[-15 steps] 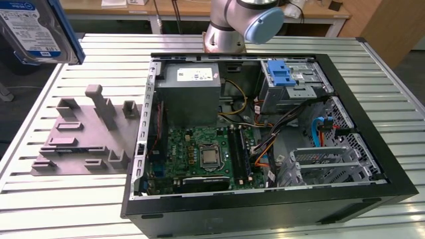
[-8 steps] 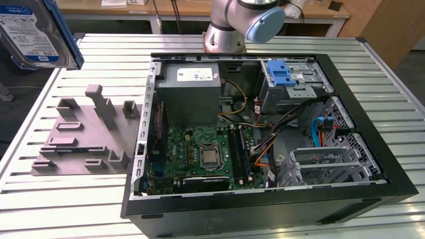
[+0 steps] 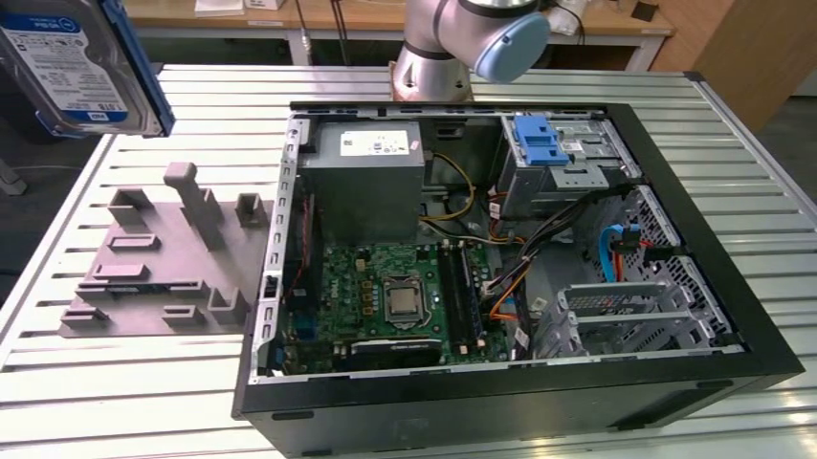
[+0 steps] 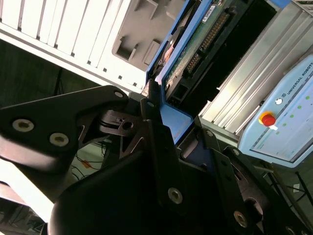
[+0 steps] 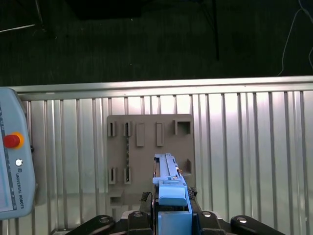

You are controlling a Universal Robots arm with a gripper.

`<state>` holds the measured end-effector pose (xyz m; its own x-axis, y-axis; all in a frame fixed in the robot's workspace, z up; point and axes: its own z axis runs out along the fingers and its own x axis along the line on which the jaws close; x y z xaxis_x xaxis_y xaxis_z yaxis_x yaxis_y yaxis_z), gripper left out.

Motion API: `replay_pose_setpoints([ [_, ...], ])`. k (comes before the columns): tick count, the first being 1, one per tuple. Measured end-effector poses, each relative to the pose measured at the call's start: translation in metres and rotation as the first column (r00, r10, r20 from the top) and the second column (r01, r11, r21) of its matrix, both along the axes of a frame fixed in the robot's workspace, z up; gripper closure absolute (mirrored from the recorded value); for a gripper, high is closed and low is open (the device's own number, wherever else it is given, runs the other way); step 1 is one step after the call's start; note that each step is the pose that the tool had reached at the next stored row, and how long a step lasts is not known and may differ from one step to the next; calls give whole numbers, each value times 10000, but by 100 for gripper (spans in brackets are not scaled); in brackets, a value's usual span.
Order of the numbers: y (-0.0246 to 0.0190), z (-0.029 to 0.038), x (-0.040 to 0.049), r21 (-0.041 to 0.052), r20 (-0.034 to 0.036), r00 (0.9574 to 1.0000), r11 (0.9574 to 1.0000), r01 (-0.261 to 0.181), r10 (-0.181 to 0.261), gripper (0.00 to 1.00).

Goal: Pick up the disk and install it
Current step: 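Pick up the disk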

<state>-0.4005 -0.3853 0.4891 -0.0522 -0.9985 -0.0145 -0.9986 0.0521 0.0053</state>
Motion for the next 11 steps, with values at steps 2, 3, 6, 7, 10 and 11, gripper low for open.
replay_pose_setpoints([
  [2, -6, 0, 37, -1, -5, 10000, 10000, 0, 0, 63],
  [3, -8, 0, 53, -1, -6, 10000, 10000, -1, 1, 63],
  [6, -10, 0, 95, 0, -7, 10000, 10000, 0, 0, 63],
  [7, -10, 0, 108, 0, -8, 10000, 10000, 0, 0, 63],
  [10, -10, 0, 149, 0, -8, 10000, 10000, -1, 1, 63],
  [11, -11, 0, 162, 0, -9, 10000, 10000, -1, 1, 63],
])
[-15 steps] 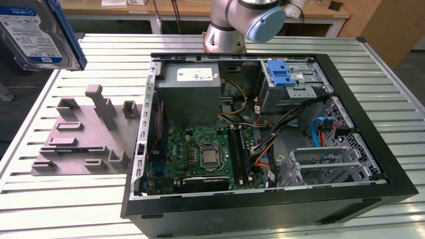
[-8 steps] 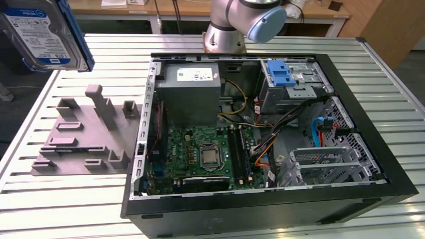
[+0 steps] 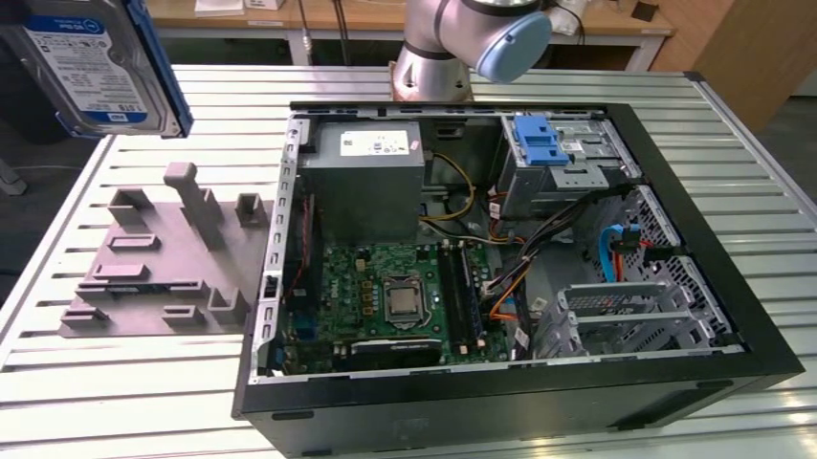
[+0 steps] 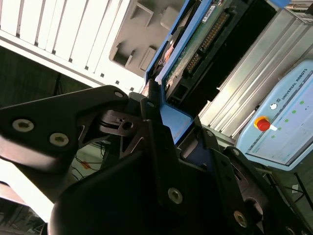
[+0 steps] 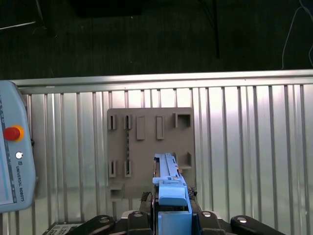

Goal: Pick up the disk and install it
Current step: 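Pick up the disk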

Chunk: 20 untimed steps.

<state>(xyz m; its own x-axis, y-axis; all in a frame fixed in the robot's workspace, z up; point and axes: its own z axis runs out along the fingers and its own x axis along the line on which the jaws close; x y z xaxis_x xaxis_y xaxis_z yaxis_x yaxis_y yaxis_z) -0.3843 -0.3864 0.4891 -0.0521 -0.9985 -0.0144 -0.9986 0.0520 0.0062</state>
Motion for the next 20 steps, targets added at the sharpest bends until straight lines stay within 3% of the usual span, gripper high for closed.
replay_pose_setpoints([
  [10, 0, 0, 30, 0, -1, 10000, 10000, 0, 0, 63],
  [14, -2, 0, 88, 0, -1, 10000, 10000, 0, 0, 63],
  [20, -36, 0, 143, 1, 0, 10000, 10000, 1, -1, 63],
])
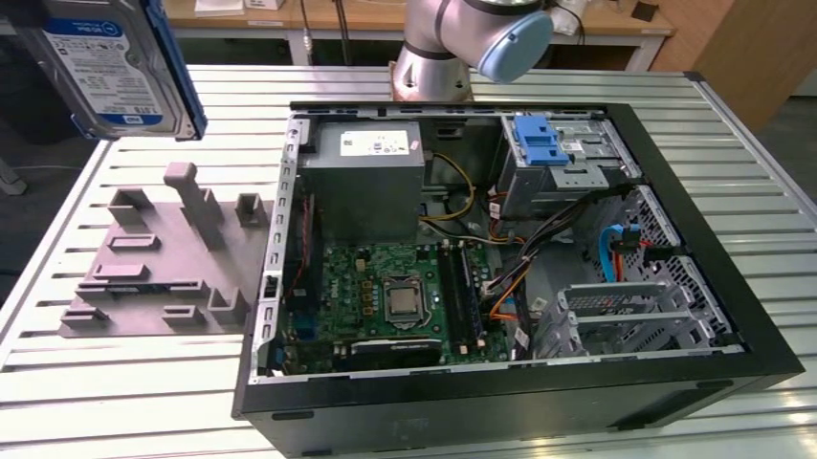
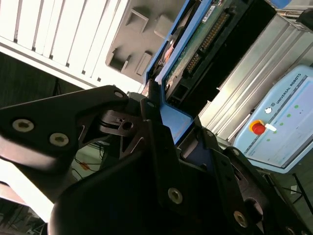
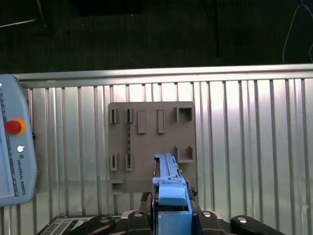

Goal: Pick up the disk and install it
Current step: 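Pick up the disk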

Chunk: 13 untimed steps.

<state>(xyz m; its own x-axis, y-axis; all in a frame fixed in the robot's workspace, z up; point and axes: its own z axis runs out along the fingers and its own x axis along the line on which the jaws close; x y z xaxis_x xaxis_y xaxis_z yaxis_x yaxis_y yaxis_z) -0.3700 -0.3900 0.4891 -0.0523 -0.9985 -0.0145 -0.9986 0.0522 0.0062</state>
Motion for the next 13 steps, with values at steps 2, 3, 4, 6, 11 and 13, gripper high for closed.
replay_pose_setpoints([
  [2, -5, 1, 23, -1, 0, 10000, 10000, -1, 1, 63],
  [3, -7, 1, 33, -1, -1, 10000, 10000, -1, 1, 63],
  [4, -8, 0, 43, -1, 0, 10000, 10000, 0, 0, 63],
  [6, -9, 1, 66, -1, -1, 10000, 10000, -1, 1, 63],
  [11, -10, 0, 125, -1, -1, 10000, 10000, 0, 0, 63],
  [13, -10, 1, 149, -1, -1, 10000, 10000, 0, 0, 63],
])
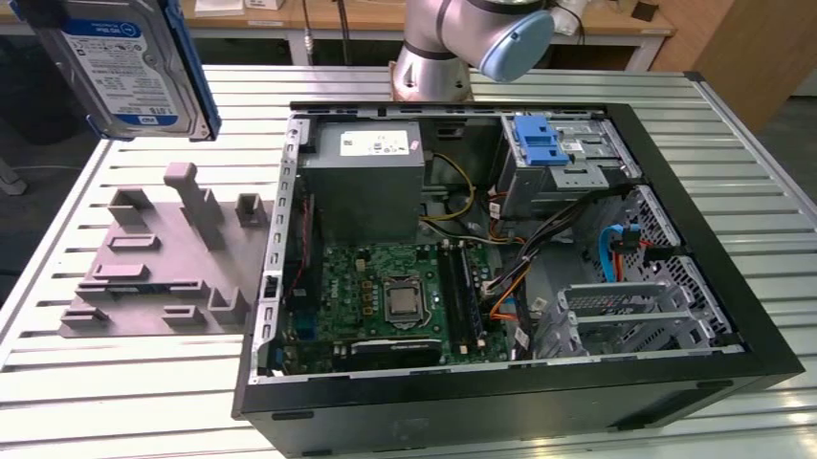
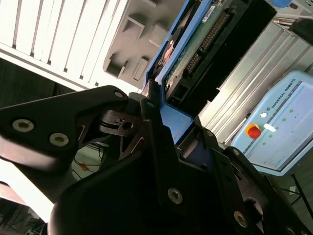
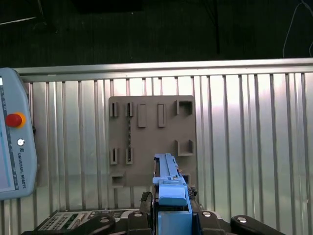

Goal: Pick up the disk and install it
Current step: 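Pick up the disk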

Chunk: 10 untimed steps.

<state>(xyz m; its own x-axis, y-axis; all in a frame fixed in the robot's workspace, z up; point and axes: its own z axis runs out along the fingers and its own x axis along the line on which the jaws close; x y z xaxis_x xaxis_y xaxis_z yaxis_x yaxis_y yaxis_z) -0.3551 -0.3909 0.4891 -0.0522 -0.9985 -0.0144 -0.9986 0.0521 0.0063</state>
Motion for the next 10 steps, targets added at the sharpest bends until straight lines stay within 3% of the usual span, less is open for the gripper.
replay_pose_setpoints([
  [10, 0, 0, 39, 0, 0, 10000, 10000, 0, 0, 63],
])
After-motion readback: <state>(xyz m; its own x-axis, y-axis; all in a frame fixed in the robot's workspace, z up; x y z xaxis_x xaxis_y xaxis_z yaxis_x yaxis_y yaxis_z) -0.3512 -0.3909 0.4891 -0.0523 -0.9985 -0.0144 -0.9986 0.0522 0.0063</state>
